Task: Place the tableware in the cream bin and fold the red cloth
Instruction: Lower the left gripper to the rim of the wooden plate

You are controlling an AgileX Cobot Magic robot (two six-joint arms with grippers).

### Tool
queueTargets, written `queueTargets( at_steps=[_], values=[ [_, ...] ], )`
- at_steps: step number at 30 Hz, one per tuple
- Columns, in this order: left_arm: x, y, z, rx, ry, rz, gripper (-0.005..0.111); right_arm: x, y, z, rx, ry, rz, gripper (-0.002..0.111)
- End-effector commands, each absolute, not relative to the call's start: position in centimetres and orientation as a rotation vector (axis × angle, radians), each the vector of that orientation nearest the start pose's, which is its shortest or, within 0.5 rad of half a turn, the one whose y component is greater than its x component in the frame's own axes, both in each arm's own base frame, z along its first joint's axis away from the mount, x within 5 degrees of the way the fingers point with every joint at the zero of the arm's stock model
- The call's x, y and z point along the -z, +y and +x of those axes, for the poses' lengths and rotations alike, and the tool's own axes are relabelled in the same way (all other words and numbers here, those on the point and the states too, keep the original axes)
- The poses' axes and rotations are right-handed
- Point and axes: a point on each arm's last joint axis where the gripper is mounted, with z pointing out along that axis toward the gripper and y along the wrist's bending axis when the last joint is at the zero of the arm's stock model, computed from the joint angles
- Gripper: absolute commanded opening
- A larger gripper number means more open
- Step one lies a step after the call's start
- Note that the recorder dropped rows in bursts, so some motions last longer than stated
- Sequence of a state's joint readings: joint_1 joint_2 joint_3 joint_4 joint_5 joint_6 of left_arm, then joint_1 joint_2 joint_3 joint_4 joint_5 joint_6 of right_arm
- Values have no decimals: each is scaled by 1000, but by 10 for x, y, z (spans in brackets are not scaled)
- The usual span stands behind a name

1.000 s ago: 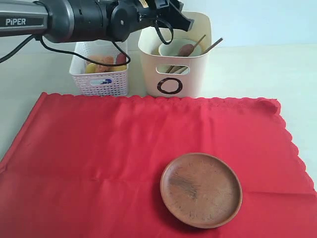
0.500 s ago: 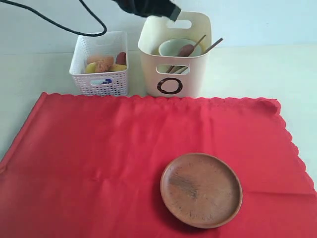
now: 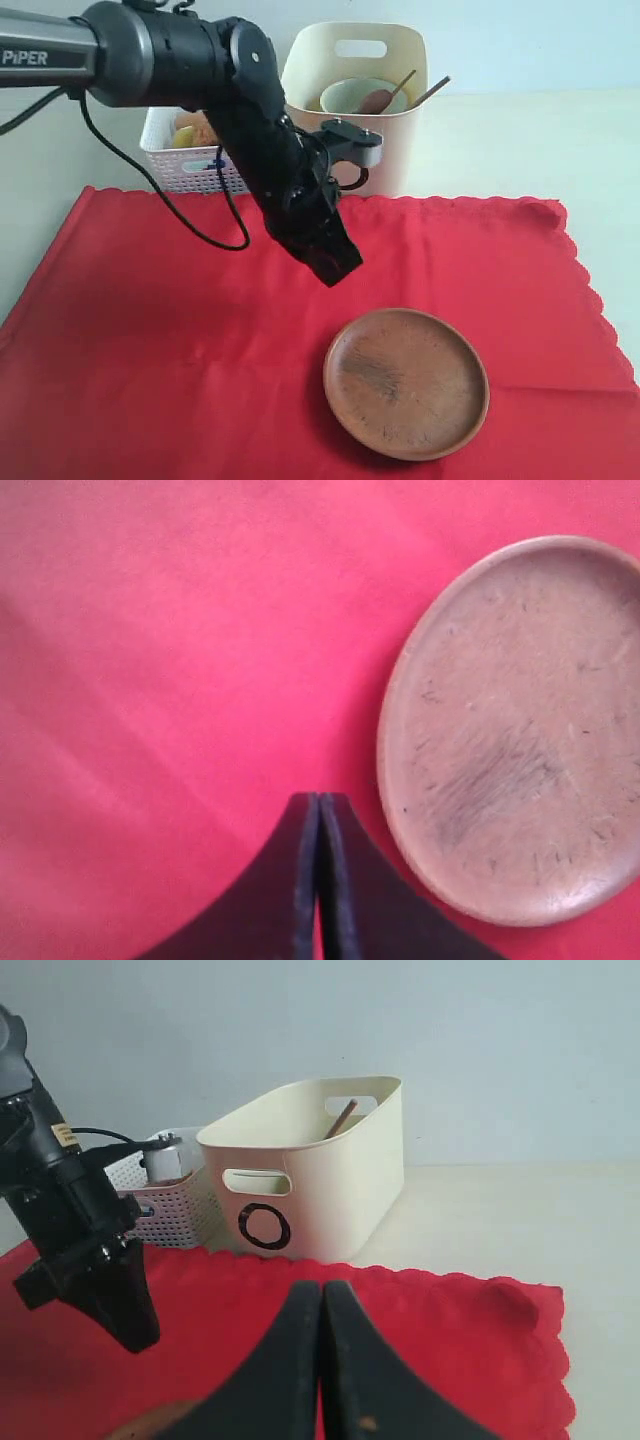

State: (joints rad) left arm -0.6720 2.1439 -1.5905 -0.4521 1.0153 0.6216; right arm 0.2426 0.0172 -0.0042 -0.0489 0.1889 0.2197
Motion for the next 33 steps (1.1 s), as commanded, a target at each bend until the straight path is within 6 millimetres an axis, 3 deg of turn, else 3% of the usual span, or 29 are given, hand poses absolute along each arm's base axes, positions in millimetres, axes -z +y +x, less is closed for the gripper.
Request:
queueTargets(
  at_steps=[1, 6, 8, 11, 13, 15, 23, 33],
  values=[
    [-155, -307, 306, 621, 2544, 1599, 0, -197, 13, 55, -307, 1679, -55, 0],
    [-155, -310, 299, 649, 2560, 1630, 0, -197, 13, 55, -307, 1679, -55, 0],
    [-155, -311, 298, 649, 2559, 1633, 6, -197, 13, 55, -307, 1679, -55, 0],
    [-154, -312, 301, 636, 2539, 1601, 33, -197, 13, 55, -307, 1679, -55, 0],
    [-154, -313, 302, 634, 2534, 1595, 40, -197, 13, 55, -307, 1679, -55, 0],
    [-153, -313, 302, 634, 2537, 1596, 41, -197, 13, 55, -307, 1679, -55, 0],
    [-115, -315, 304, 620, 2610, 1605, 41, -197, 13, 55, -307, 1679, -55, 0],
    [-105, -334, 286, 579, 2561, 1705, 41, -197, 13, 55, -307, 1679, -55, 0]
  ],
)
